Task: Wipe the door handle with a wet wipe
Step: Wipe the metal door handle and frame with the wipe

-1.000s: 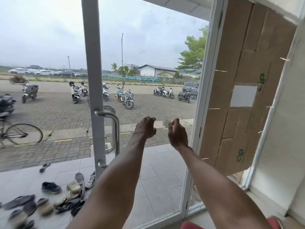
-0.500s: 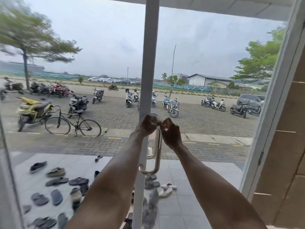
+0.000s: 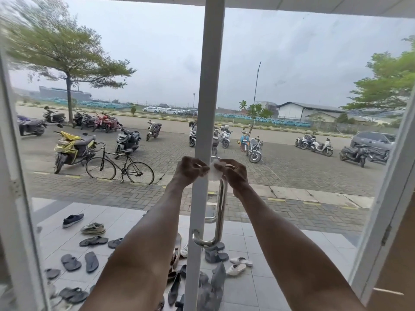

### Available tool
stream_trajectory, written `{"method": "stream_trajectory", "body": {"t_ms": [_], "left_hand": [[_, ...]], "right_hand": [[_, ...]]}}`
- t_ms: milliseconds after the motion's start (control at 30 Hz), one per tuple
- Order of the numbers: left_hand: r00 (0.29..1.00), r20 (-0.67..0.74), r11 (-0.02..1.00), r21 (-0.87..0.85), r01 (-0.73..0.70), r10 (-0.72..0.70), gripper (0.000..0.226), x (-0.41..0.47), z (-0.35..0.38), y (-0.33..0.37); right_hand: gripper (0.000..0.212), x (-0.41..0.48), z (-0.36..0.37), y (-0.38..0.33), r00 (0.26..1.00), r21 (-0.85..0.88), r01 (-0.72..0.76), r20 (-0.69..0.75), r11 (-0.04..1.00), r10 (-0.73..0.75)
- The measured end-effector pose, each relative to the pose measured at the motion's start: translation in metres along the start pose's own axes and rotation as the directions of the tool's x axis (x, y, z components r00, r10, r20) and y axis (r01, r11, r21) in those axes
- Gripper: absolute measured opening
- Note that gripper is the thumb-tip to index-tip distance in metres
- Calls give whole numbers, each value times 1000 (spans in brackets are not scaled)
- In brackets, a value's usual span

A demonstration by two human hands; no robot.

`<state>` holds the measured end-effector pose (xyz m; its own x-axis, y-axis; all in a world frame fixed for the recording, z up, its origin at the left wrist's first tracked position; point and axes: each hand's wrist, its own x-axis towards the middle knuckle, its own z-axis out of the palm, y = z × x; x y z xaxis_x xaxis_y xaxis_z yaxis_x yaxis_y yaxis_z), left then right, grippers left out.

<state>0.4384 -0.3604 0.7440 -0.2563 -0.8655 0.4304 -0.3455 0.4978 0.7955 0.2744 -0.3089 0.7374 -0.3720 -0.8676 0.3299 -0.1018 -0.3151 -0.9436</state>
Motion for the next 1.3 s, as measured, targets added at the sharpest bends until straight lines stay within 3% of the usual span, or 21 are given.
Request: {"method": "stream_trajectory", "body": {"t_ms": [167, 333, 500, 633, 667, 767, 833, 1300], "left_hand": [[999, -47, 999, 40, 25, -23, 17, 19, -3, -7], [996, 61, 993, -95, 64, -58, 31, 43, -4, -4], [996, 62, 993, -95, 64, -58, 16, 54, -16, -11], [978, 100, 976, -101, 193, -183, 20, 49, -18, -32], [967, 109, 968, -67, 240, -232, 22, 45, -17, -44], [941, 134, 950, 16, 311, -310, 22, 34, -8, -74], [929, 155, 941, 13, 338, -335, 21, 30, -5, -86], [925, 122, 933, 76, 352, -359, 19, 13, -9, -139]], "right_hand": [[26, 19, -4, 8, 1000, 17, -24, 8, 1000, 24], [20, 32, 13, 6, 996, -22, -8, 87, 1000, 9], [15, 41, 29, 2, 995, -19, -44, 91, 999, 45], [12, 42, 38, 24, 997, -276, 48, -46, 960, -63], [9, 38, 42, 38, 995, -321, 62, -52, 945, -83], [28, 29, 46, 72, 995, -383, 70, -38, 921, -92], [18, 28, 49, 85, 995, -426, 67, -36, 902, -91], [13, 20, 85, 123, 999, -466, 19, 34, 885, -4]]}}
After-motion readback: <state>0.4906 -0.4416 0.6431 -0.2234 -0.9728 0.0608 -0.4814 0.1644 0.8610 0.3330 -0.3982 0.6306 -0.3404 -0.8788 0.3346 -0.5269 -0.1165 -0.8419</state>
